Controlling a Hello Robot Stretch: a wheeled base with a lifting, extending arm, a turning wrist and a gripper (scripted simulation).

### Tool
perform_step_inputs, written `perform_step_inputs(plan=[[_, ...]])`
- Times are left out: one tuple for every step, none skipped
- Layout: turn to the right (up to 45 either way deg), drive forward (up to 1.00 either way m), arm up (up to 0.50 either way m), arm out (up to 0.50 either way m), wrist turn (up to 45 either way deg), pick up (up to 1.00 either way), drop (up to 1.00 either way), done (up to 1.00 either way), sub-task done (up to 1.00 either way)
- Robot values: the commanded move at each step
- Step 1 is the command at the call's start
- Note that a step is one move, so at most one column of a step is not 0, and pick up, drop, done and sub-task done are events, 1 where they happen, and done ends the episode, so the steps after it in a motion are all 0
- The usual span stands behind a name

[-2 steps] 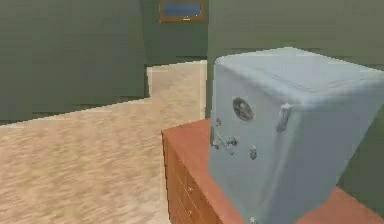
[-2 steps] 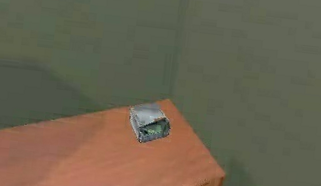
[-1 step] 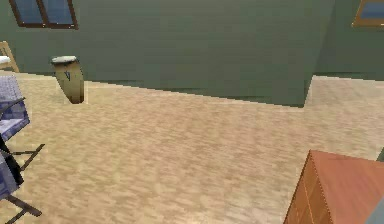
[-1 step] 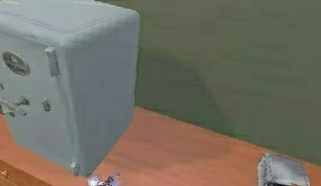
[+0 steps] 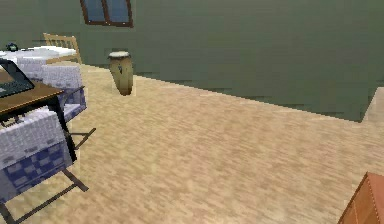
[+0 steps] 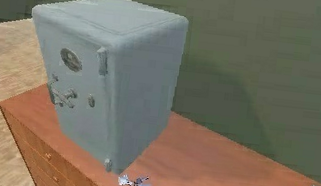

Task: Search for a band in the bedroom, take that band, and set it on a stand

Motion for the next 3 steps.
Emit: perform_step_inputs(plan=[[0.0, 0.0, 0.5, 0.0, 0.0, 0.0, 0.0, 0.0, 0.0], [0.0, 0.0, 0.38, 0.0, 0.0, 0.0, 0.0, 0.0, 0.0], [0.0, 0.0, 0.0, 0.04, 0.0, 0.0, 0.0, 0.0, 0.0]])
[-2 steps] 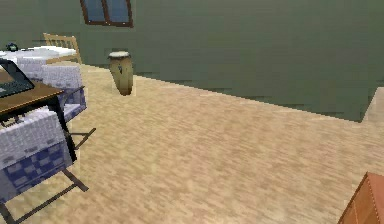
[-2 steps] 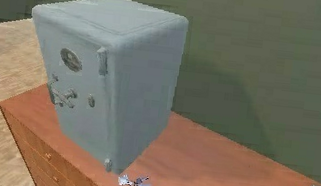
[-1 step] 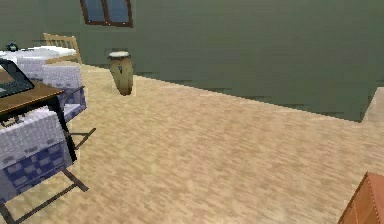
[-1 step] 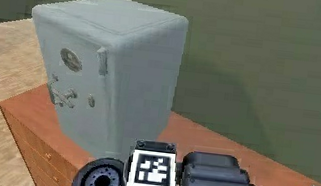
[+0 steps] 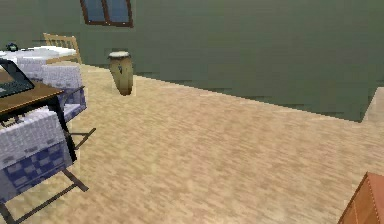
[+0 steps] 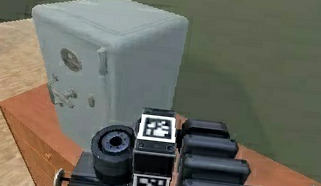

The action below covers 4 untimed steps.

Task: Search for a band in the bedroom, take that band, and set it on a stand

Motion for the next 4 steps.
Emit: perform_step_inputs(plan=[[0.0, 0.0, 0.0, 0.0, 45.0, 0.0, 0.0, 0.0, 0.0], [0.0, 0.0, 0.0, 0.0, 45.0, 0.0, 0.0, 0.0, 0.0], [0.0, 0.0, 0.0, 0.0, 45.0, 0.0, 0.0, 0.0, 0.0], [0.0, 0.0, 0.0, 0.0, 45.0, 0.0, 0.0, 0.0, 0.0]])
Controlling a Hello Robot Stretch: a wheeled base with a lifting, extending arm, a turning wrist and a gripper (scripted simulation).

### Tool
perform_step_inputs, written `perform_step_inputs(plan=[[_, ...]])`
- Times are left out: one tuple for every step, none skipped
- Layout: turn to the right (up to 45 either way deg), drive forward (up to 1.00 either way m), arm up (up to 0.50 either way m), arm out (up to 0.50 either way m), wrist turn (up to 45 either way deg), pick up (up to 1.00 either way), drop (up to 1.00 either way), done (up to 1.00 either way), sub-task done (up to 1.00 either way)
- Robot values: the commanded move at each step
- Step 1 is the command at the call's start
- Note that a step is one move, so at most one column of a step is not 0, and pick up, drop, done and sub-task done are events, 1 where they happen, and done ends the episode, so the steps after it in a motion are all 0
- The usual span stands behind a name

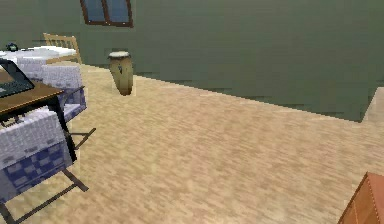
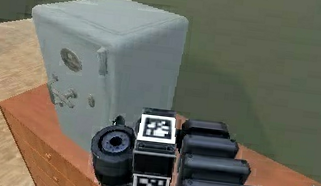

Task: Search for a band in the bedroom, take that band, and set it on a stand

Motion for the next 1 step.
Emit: perform_step_inputs(plan=[[0.0, 0.0, 0.0, 0.0, 9.0, 0.0, 0.0, 0.0, 0.0]])
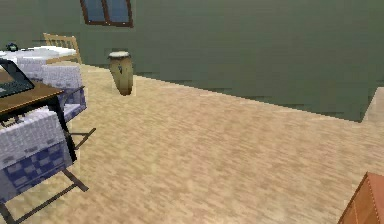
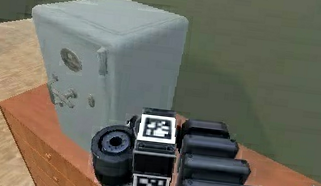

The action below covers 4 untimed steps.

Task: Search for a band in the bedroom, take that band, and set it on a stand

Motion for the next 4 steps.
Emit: perform_step_inputs(plan=[[0.0, 0.0, -0.28, 0.0, 0.0, 0.0, 0.0, 0.0, 0.0], [0.0, 0.0, 0.0, 0.0, 0.0, 1.0, 0.0, 0.0, 0.0], [0.0, 0.0, 0.1, 0.0, 0.0, 0.0, 0.0, 0.0, 0.0], [-45.0, 0.0, 0.0, 0.0, 0.0, 0.0, 0.0, 0.0, 0.0]])
